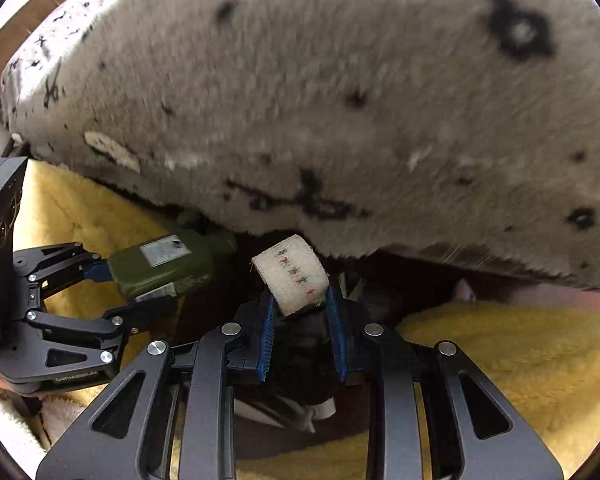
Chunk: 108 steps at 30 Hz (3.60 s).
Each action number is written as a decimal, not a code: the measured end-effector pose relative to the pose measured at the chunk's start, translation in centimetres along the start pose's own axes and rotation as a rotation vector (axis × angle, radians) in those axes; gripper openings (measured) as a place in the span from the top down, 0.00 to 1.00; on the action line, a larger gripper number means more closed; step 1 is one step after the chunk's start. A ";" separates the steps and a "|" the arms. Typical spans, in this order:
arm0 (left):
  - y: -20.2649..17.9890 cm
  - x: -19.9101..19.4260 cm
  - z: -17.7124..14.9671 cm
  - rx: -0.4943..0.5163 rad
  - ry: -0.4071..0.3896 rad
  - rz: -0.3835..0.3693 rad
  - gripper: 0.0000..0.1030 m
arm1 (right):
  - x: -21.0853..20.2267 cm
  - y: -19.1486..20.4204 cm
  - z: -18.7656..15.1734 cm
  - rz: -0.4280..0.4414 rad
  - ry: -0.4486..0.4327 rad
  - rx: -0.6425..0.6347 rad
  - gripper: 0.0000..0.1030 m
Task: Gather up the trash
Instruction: 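Lower both held items into the bin and open both grippers, then raise both tools back over the bed, then grasp the yellow cream bottle with left gripper while right grasps knitted hair ties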
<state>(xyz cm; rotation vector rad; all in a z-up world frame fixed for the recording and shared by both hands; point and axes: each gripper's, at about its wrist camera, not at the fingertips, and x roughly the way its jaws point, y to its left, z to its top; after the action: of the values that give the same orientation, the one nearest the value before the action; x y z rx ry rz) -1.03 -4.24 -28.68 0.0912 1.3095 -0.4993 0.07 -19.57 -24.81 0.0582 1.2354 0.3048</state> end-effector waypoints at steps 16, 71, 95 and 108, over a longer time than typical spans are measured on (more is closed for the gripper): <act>0.5 1.3 -0.2 -0.001 0.034 0.004 0.33 | 1.7 -0.7 0.2 -0.001 0.020 0.015 0.55; 4.8 -14.9 22.0 -0.002 -0.503 0.236 0.15 | -11.8 -7.6 21.4 -0.254 -0.492 0.102 0.22; -1.6 -8.2 33.3 0.119 -0.415 0.124 0.15 | -6.3 -14.1 30.5 -0.225 -0.400 0.130 0.78; -1.4 -5.8 35.4 0.099 -0.374 0.123 0.23 | -9.6 -13.4 26.2 -0.249 -0.439 0.083 0.78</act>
<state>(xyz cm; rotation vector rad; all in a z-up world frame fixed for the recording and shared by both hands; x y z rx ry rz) 29.34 -15.83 -13.37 0.1516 0.9076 -0.4506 24.39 -31.77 -10.05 0.0399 0.8071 0.0188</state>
